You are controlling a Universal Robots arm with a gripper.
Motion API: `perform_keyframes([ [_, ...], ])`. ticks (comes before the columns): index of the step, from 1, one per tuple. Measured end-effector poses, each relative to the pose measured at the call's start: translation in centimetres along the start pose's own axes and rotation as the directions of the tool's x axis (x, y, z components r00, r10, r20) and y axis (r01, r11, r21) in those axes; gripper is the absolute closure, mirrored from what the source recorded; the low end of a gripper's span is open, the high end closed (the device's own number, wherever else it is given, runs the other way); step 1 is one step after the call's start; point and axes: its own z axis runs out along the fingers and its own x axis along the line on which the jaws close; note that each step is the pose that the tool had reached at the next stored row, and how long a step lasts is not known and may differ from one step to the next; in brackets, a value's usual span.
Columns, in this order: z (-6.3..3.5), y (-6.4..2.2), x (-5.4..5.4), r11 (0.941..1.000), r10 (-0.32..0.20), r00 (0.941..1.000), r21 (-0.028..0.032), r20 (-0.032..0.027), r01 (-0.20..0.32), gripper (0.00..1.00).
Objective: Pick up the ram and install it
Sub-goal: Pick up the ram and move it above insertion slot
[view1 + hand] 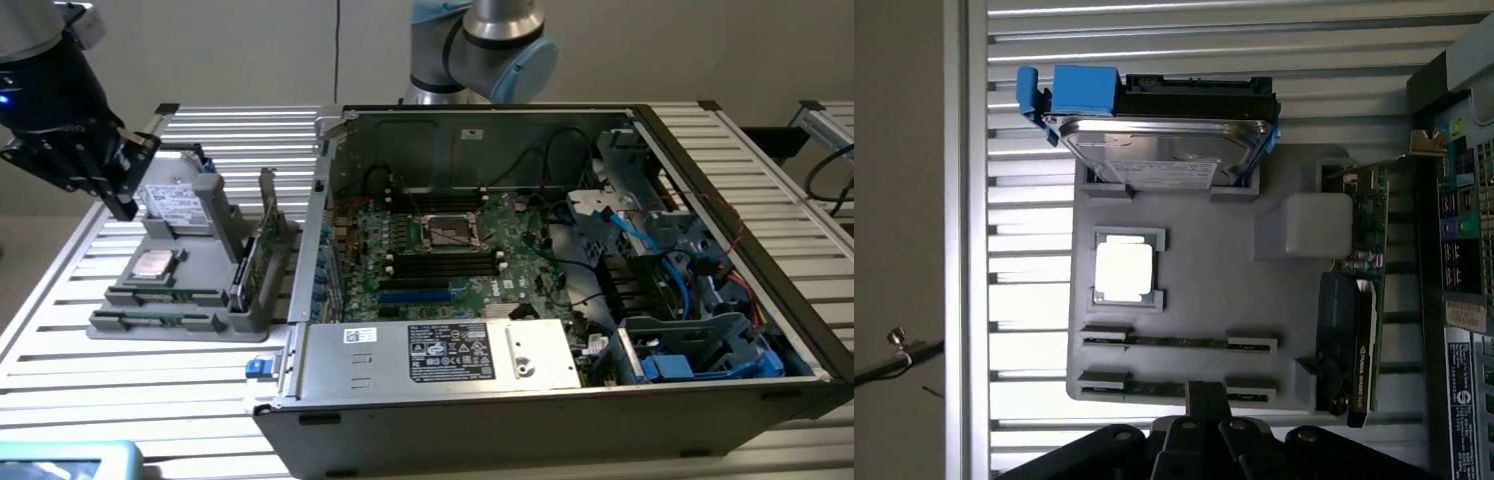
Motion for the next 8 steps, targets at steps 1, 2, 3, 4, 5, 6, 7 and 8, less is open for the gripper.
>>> perform_keyframes([
  [1, 0.00, 0.00, 0.00, 0.9998, -0.018, 0.9998, 0.0003, -0.0008, 0.018, 0.89],
  [2, 0.00, 0.00, 0.00, 0.9994, -0.036, 0.9994, 0.0006, -0.0016, 0.036, 0.89],
  [3, 0.01, 0.00, 0.00, 0.9985, -0.054, 0.9985, 0.0008, -0.0023, 0.054, 0.89],
  [4, 0.02, 0.01, 0.00, 0.9974, -0.072, 0.9974, 0.0010, -0.0030, 0.072, 0.89],
  [5, 0.02, 0.00, 0.00, 0.9959, -0.091, 0.9959, 0.0012, -0.0038, 0.091, 0.89],
  [6, 0.03, 0.01, 0.00, 0.9940, -0.109, 0.9940, 0.0015, -0.0046, 0.109, 0.89],
  [7, 0.03, 0.00, 0.00, 0.9919, -0.127, 0.9919, 0.0016, -0.0054, 0.127, 0.89],
  [8, 0.04, 0.00, 0.00, 0.9895, -0.144, 0.9895, 0.0018, -0.0061, 0.144, 0.89],
])
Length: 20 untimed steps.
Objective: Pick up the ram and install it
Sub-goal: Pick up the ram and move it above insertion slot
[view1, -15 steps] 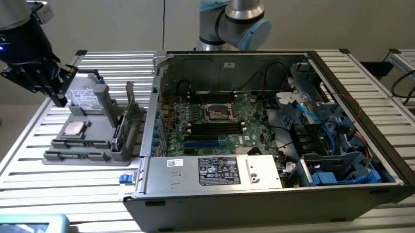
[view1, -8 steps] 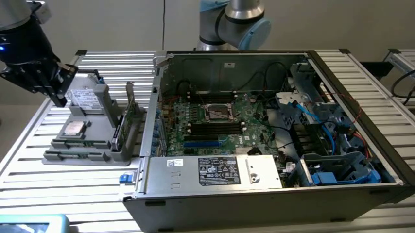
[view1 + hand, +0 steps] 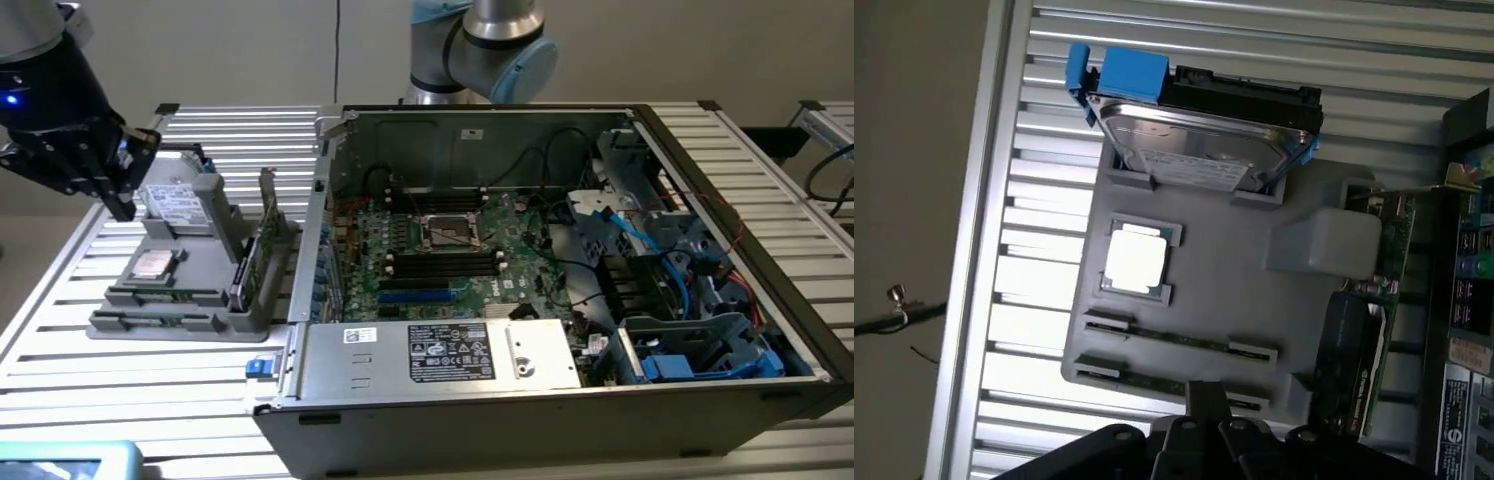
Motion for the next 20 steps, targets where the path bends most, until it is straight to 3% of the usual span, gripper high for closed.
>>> perform_keyframes([
  [5, 0.03, 0.00, 0.00, 0.9959, -0.091, 0.9959, 0.0012, -0.0038, 0.091, 0.89],
  [10, 0.05, 0.00, 0.00, 0.9834, -0.181, 0.9834, 0.0020, -0.0076, 0.181, 0.89],
  [15, 0.05, 0.00, 0.00, 0.9632, -0.269, 0.9631, 0.0025, -0.0115, 0.269, 0.89],
  [20, 0.06, 0.00, 0.00, 0.9346, -0.356, 0.9345, 0.0027, -0.0155, 0.356, 0.89],
])
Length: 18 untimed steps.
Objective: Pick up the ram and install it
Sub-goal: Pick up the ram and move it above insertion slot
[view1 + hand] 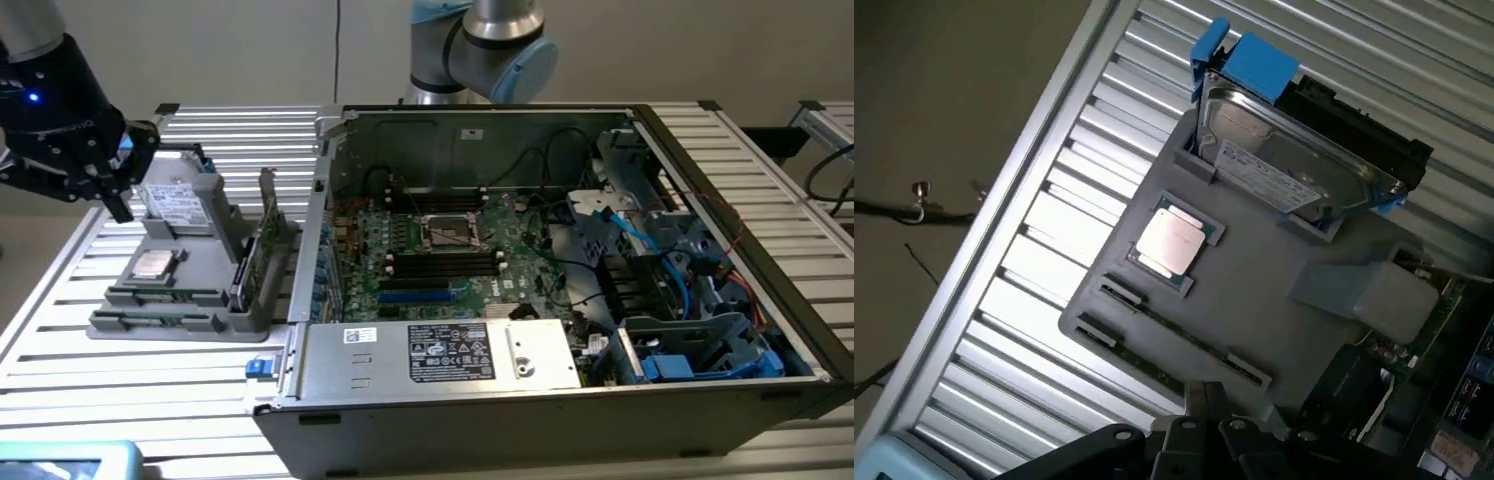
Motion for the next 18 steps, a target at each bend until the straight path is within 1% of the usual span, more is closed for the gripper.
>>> perform_keyframes([
  [2, 0.00, 0.00, 0.00, 0.9994, -0.036, 0.9994, 0.0005, -0.0015, 0.036, 0.89],
  [5, 0.00, 0.00, 0.00, 0.9959, -0.091, 0.9959, 0.0012, -0.0038, 0.091, 0.89],
  [7, 0.00, 0.00, 0.00, 0.9920, -0.127, 0.9920, 0.0016, -0.0053, 0.127, 0.89],
  [9, 0.00, 0.00, 0.00, 0.9867, -0.163, 0.9867, 0.0020, -0.0068, 0.163, 0.89],
  [12, 0.00, 0.00, 0.00, 0.9765, -0.216, 0.9765, 0.0023, -0.0091, 0.216, 0.89],
  [14, 0.00, 0.00, 0.00, 0.9677, -0.252, 0.9677, 0.0026, -0.0108, 0.252, 0.89],
  [16, 0.00, 0.00, 0.00, 0.9580, -0.287, 0.9579, 0.0027, -0.0124, 0.287, 0.89],
  [18, 0.00, 0.00, 0.00, 0.9469, -0.321, 0.9468, 0.0028, -0.0139, 0.321, 0.89],
])
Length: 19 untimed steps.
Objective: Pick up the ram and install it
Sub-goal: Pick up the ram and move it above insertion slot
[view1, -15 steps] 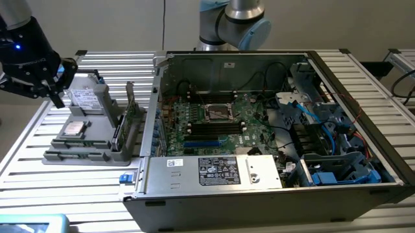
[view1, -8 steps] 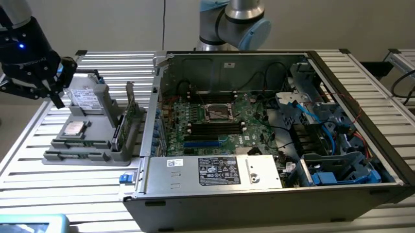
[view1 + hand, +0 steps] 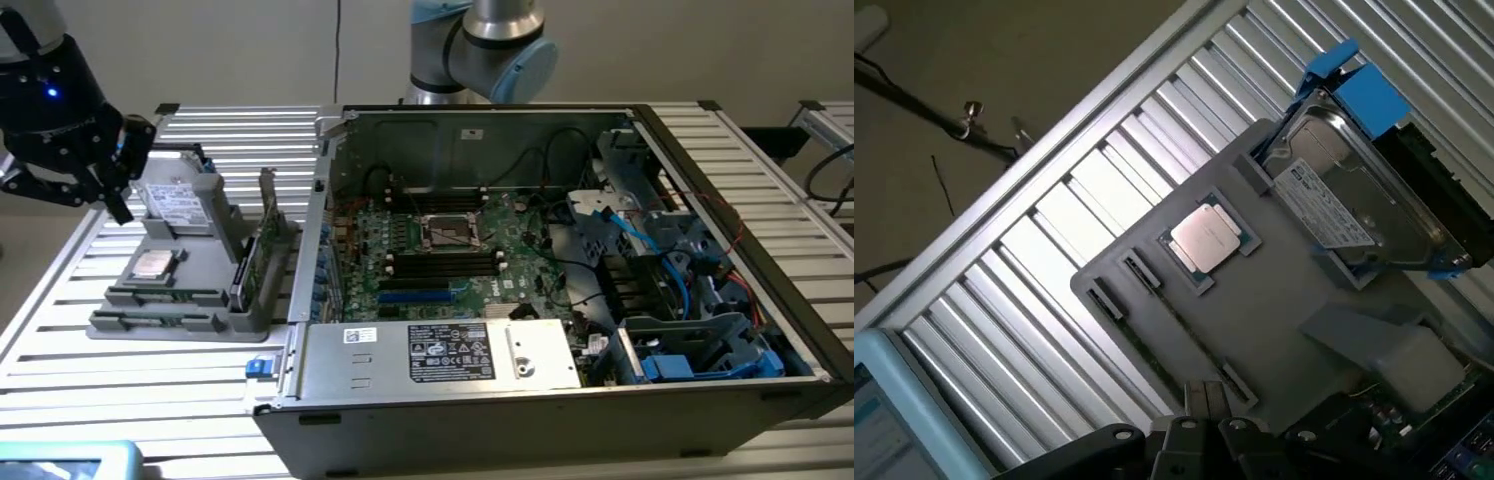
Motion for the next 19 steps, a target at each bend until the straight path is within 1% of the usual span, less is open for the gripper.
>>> perform_keyframes([
  [2, 0.00, 0.00, 0.00, 0.9994, -0.036, 0.9994, 0.0005, -0.0015, 0.036, 0.89],
  [4, 0.00, 0.00, 0.00, 0.9974, -0.072, 0.9974, 0.0010, -0.0030, 0.072, 0.89],
  [6, 0.00, 0.00, 0.00, 0.9941, -0.108, 0.9941, 0.0014, -0.0045, 0.108, 0.89],
  [9, 0.00, 0.00, 0.00, 0.9866, -0.163, 0.9866, 0.0020, -0.0068, 0.163, 0.89],
  [11, 0.00, 0.00, 0.00, 0.9801, -0.198, 0.9801, 0.0022, -0.0084, 0.198, 0.89],
  [14, 0.00, 0.00, 0.00, 0.9680, -0.251, 0.9679, 0.0026, -0.0107, 0.251, 0.89],
  [17, 0.00, 0.00, 0.00, 0.9525, -0.304, 0.9525, 0.0028, -0.0131, 0.304, 0.89],
  [19, 0.00, 0.00, 0.00, 0.9410, -0.338, 0.9409, 0.0028, -0.0147, 0.338, 0.89],
])
